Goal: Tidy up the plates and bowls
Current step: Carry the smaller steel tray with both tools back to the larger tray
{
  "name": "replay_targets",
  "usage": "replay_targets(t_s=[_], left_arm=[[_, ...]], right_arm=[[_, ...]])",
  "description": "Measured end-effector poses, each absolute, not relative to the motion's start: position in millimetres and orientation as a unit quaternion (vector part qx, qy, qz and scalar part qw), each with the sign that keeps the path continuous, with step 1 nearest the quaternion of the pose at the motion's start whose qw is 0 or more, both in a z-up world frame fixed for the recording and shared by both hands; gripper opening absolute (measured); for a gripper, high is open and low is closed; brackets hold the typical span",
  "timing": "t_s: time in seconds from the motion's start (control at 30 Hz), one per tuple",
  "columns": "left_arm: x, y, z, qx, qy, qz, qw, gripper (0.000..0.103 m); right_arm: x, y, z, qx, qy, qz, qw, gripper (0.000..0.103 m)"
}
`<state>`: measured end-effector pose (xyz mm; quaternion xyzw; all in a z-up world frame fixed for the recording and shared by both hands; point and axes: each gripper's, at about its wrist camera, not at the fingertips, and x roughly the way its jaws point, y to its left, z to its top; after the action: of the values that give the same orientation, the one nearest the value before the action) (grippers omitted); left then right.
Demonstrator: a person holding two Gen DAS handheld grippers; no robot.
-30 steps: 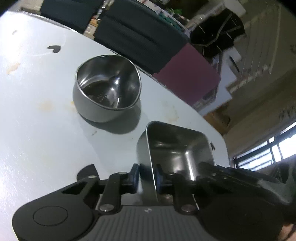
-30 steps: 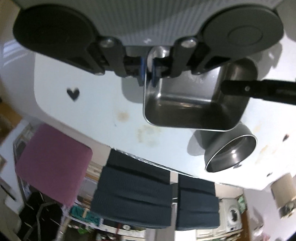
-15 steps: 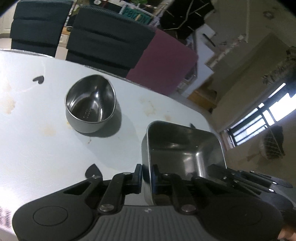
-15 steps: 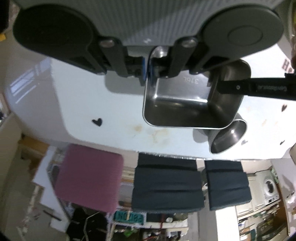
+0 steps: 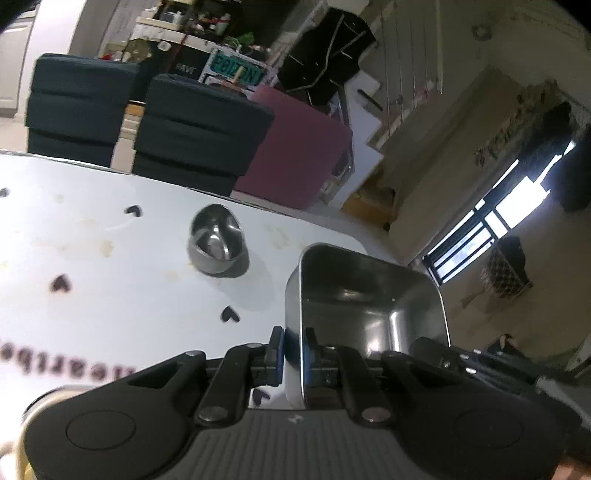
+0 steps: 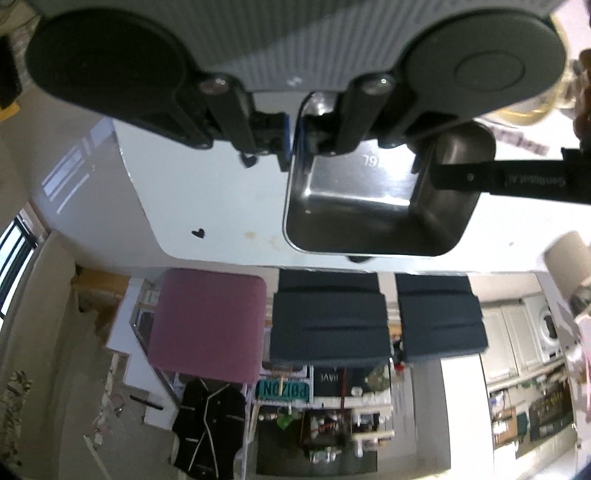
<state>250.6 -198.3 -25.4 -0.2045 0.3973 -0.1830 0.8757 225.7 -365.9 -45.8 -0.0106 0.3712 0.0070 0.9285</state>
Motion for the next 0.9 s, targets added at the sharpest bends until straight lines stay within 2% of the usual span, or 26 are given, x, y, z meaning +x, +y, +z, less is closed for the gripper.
replay_targets(t_s=[0.4, 0.9], left_arm=[[162.5, -113.7, 25.3, -0.150, 0.360, -0.154, 0.908, 0.010], [121.9, 9.3, 5.9, -0.099, 0.381, -0.136, 0.909, 0.010]], right_arm=[[136.5, -271.3, -10.9, 0.016, 0.337, 0.033, 0.941, 0.006], [120.2, -172.1, -31.1, 0.055, 0.351, 0.093, 0.930, 0.007]])
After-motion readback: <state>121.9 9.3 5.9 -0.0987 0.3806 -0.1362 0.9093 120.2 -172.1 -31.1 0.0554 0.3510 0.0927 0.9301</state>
